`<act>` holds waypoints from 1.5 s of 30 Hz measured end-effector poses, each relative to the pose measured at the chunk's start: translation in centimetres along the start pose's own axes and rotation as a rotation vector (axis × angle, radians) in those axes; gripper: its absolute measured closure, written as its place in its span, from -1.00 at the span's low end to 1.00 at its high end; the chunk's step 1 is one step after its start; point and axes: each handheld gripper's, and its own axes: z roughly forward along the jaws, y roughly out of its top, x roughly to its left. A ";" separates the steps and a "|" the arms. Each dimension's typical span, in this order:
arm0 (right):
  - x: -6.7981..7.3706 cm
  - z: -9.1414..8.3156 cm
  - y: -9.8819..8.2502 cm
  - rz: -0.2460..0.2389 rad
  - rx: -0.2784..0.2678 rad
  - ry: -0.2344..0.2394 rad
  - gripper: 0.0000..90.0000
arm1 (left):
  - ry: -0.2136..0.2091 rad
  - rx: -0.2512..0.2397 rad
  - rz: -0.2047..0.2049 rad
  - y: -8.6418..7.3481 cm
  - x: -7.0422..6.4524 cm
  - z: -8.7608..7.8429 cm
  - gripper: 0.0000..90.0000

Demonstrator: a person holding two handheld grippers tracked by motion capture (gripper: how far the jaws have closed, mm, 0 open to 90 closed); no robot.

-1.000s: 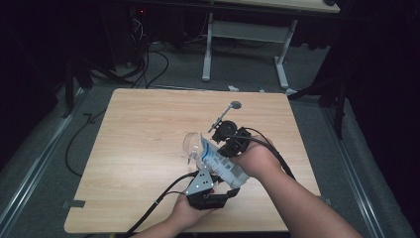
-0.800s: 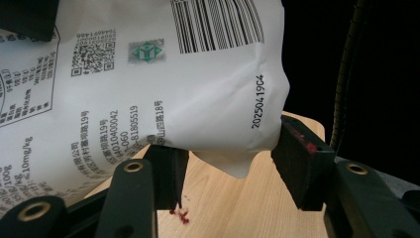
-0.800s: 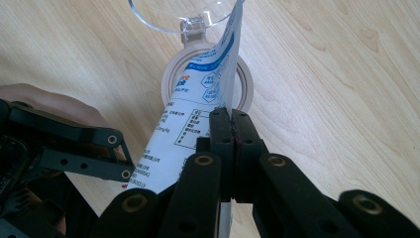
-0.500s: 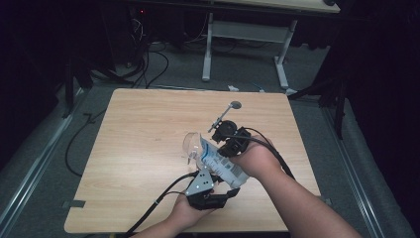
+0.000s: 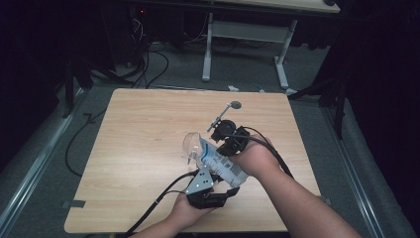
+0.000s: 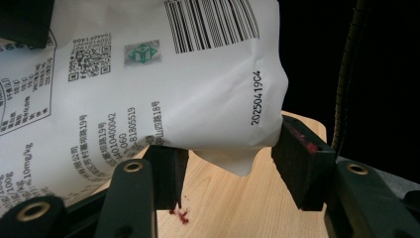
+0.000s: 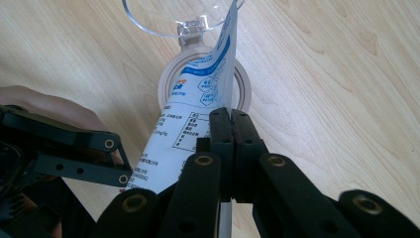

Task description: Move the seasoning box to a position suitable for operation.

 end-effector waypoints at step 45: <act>-0.4 -0.1 0.2 0.011 0.000 -0.009 1.00 | -0.007 -0.006 -0.013 0.4 0.2 0.0 0.11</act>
